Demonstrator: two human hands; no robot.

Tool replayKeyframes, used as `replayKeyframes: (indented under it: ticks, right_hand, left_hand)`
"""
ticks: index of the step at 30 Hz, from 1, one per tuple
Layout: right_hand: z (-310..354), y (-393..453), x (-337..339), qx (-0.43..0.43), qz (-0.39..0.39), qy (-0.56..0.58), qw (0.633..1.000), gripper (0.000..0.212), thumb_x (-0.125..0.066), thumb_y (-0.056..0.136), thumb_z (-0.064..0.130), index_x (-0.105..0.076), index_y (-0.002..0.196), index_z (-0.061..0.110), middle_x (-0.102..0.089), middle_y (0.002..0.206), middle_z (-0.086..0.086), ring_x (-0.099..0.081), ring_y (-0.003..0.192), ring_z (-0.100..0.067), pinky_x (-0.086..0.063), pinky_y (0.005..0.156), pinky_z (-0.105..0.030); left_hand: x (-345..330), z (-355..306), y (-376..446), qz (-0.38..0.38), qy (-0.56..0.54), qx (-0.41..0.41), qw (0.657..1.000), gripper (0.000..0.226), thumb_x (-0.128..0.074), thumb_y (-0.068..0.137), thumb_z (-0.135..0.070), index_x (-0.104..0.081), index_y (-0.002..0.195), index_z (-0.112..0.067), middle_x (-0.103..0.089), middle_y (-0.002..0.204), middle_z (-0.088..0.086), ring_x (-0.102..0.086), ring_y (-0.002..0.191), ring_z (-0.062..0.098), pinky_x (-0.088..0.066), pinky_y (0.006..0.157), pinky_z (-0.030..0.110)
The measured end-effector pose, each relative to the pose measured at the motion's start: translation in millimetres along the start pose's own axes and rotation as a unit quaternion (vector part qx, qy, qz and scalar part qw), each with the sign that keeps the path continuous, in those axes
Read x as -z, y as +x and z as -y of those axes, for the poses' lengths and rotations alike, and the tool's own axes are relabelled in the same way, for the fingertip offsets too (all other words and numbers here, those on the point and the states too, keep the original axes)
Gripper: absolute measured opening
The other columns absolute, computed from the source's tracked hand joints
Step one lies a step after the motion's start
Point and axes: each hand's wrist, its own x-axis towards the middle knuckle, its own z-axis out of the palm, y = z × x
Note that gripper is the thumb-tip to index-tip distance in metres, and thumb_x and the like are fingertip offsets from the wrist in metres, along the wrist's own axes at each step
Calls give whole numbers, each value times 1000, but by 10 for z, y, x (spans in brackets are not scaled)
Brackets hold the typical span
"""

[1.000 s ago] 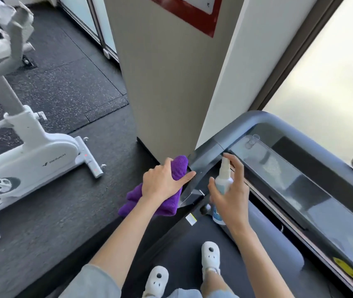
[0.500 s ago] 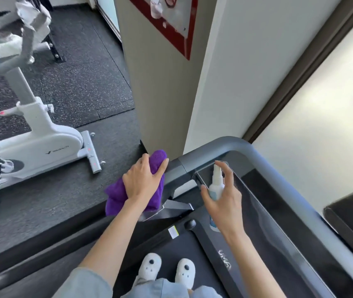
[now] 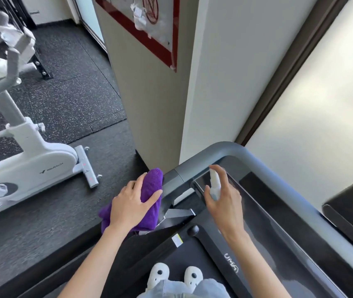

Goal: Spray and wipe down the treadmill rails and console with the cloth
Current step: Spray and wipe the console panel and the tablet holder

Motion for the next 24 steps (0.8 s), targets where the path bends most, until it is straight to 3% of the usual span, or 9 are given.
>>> replayKeyframes:
  ticks: [4,9,15,19,24]
  right_hand:
    - [-55,-38,1,-29,-1,16,999,56,-59,86,6,-44,128,40,-42,64,13,-44,62,-16,-36,63,-31]
    - [-120,-49,91,-36,-11,9,999,56,-60,89,12,-37,132,40,-59,77,5,-54,70,-23,-43,66,-35]
    - [-153,63,265,-35,-62,42,997,70,-67,82,5,-35,135,38,-51,77,15,-52,67,-7,-37,61,-27]
    - [-167,169,294,-43,-71,35,996,71,-60,81,-3,-36,133,39,-55,72,-1,-52,64,-20,-38,62,-30]
    - [-197,243,282,-67,-126,72,987,63,-58,78,-2,-44,126,37,-51,63,0,-52,60,-25,-41,55,-29]
  left_hand:
    - [-19,-2,-8,-9,-5,2,1000,82,-30,80,-76,-33,147,-29,-57,129,2,-59,112,26,-49,82,42]
    - [-27,-16,3,-19,4,5,1000,76,-41,83,-72,-35,146,-29,-58,128,0,-60,111,26,-49,81,42]
    - [-35,-49,0,-42,14,6,999,82,-41,79,-76,-42,143,-24,-61,124,1,-62,107,25,-52,77,42]
    - [-31,-64,-2,-50,9,6,999,80,-43,80,-73,-44,141,-22,-63,122,3,-62,107,27,-53,75,42]
    - [-8,-69,-3,-52,19,2,998,86,-33,76,-78,-43,142,-23,-63,122,3,-62,107,26,-52,75,41]
